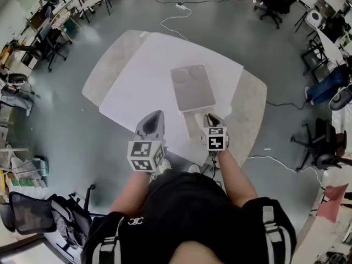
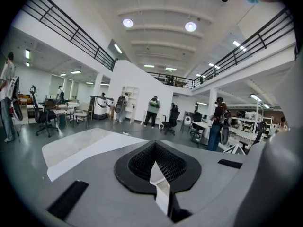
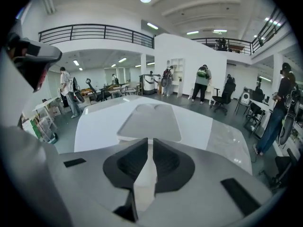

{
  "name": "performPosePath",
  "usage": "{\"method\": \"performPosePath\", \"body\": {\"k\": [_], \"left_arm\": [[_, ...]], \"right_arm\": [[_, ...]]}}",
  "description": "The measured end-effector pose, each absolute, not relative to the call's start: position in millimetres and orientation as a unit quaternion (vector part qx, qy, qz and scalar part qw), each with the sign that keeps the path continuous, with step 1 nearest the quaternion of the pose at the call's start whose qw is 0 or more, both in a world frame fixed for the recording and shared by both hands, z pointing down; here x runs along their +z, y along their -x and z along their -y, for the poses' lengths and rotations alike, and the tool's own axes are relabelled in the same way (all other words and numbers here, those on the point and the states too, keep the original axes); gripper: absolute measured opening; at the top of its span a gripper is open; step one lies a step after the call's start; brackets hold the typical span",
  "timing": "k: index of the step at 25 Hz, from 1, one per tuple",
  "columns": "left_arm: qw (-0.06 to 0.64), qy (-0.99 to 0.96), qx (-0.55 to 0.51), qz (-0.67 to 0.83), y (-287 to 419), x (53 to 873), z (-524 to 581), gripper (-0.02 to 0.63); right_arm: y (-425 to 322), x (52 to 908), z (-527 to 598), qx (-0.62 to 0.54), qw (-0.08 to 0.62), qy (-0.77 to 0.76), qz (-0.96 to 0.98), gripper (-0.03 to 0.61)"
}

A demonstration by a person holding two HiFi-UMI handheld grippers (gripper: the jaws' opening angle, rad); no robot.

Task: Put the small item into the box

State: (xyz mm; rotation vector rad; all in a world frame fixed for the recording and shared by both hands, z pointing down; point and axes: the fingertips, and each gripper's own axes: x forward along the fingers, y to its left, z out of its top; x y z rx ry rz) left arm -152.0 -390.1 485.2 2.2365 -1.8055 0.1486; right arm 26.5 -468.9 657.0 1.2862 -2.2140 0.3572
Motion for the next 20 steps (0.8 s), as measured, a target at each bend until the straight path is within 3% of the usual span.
{"method": "performPosePath", "body": {"k": [4,14,20], "left_arm": [[0.129,-0.78,0.049,0.61,140,482,397,0.006],[0.125,-0.799,0.051,0.585,120,482,409,0.005],[0.121,-0.811,0.052,0.57,109,480,417,0.005]], "right_arm": [[-29,623,471,0.108,0.225,-0.491,0.835,0.014],[-37,512,467,0.034,0.066,-0.519,0.851,0.012],[-47,454,459,-0.003,0.006,-0.535,0.845,0.012]]}}
